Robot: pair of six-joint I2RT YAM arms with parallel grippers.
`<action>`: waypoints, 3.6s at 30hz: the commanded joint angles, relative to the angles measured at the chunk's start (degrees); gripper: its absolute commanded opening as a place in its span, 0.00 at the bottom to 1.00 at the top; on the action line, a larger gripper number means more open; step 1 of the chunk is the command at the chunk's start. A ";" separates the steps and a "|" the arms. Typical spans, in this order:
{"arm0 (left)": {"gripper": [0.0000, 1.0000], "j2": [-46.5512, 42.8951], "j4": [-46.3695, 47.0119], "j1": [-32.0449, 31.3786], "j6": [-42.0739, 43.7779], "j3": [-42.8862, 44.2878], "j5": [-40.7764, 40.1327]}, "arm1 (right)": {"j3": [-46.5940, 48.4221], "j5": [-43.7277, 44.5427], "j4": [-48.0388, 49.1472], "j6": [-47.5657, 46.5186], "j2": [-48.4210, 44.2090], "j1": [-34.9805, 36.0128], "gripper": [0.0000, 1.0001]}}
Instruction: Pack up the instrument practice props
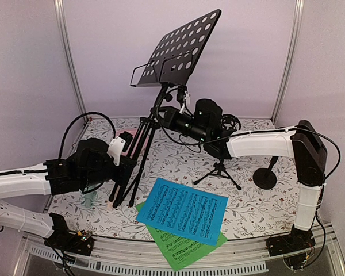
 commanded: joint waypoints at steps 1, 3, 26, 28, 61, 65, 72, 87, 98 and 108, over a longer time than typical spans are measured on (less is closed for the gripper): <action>0.00 -3.40 9.48 0.01 -2.73 2.83 -1.73 | -0.21 -0.34 7.73 1.80 -0.07 1.35 0.00; 0.00 -3.54 9.45 -0.03 -2.84 2.58 -1.38 | -0.64 0.33 7.76 2.63 0.39 1.42 0.00; 0.00 -0.39 10.65 -0.12 -3.10 2.79 2.63 | -3.70 2.13 6.85 11.37 7.47 1.51 0.00; 0.00 -0.03 10.83 -0.12 -3.10 2.79 2.89 | -4.82 2.36 7.71 12.44 8.00 1.49 0.00; 0.01 7.70 11.46 0.21 -0.99 3.50 0.06 | -18.54 4.45 12.09 24.20 6.93 0.64 0.47; 0.01 8.10 11.36 0.22 -0.99 3.66 0.06 | -18.03 6.17 7.93 23.54 5.25 0.95 0.54; 0.01 8.27 11.32 0.22 -0.90 3.67 -0.26 | -14.85 7.16 1.36 22.33 4.95 1.72 0.70; 0.03 7.13 10.84 0.21 -1.58 3.23 -4.20 | -4.98 14.18 -15.83 12.12 0.91 6.36 0.99; 0.99 3.23 11.27 0.31 -2.11 1.73 -9.09 | 1.05 13.55 -30.35 -15.76 -7.80 9.09 0.99; 0.99 -1.35 11.92 0.28 -2.66 0.21 -12.93 | -18.75 24.58 -30.77 -35.06 -34.23 8.47 0.99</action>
